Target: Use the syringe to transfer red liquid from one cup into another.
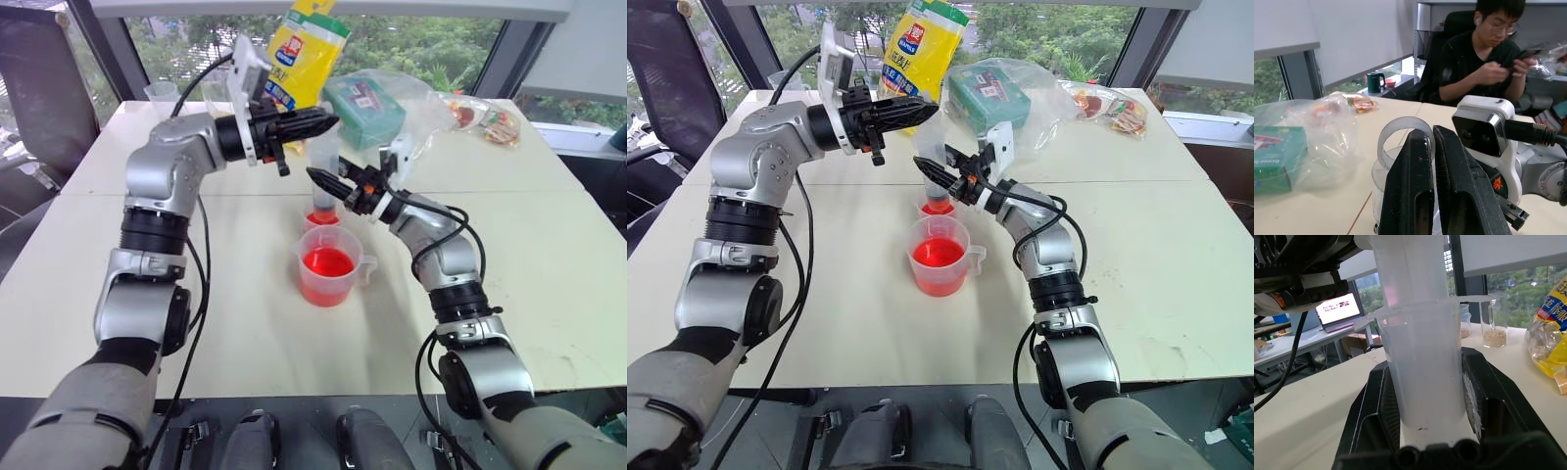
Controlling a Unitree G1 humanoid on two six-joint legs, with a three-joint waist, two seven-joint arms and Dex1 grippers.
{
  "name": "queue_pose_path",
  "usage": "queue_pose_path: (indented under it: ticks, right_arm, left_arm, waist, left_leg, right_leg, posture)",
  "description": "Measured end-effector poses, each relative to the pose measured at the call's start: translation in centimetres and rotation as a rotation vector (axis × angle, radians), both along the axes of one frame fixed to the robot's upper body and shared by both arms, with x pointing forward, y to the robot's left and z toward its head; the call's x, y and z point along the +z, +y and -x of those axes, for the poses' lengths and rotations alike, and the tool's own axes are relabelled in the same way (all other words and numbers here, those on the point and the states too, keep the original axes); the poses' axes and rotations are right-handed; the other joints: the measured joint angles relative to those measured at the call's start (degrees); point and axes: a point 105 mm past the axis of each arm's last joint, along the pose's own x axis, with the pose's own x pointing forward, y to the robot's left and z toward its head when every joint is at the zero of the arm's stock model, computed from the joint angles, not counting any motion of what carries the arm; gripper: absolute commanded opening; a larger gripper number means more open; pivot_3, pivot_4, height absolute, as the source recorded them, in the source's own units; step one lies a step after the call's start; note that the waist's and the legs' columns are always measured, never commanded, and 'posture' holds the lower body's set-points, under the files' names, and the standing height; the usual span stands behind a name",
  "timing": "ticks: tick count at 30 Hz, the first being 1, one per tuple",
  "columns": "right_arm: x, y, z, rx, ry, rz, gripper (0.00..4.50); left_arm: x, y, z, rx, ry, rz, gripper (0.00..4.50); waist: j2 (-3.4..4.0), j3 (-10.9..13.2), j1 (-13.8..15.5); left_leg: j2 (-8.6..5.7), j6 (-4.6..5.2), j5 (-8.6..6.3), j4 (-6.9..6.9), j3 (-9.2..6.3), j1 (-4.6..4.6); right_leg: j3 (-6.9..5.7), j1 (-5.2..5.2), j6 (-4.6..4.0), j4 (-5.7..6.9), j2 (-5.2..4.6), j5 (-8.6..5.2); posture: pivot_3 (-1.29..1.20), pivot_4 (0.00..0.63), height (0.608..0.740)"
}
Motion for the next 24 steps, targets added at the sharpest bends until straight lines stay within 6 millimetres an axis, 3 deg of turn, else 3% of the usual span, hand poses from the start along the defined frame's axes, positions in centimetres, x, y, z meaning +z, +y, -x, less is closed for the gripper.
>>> queue_pose_path:
  ticks: [24]
  right_arm:
    - [0.7, 0.1, 0.4, 0.021, 0.035, 0.0, 1.36]
  left_arm:
    - [-1.3, -0.2, 0.1, 0.005, 0.023, -0.001, 0.04]
  waist:
    - [0.0, 0.0, 0.01]
  left_leg:
    - [0.0, 0.06, -0.03, 0.0, 0.0, 0.0]
  right_leg:
    - [0.0, 0.0, 0.0, 0.0, 0.0, 0.0]
  posture:
    - [0.0, 0.15, 0.74]
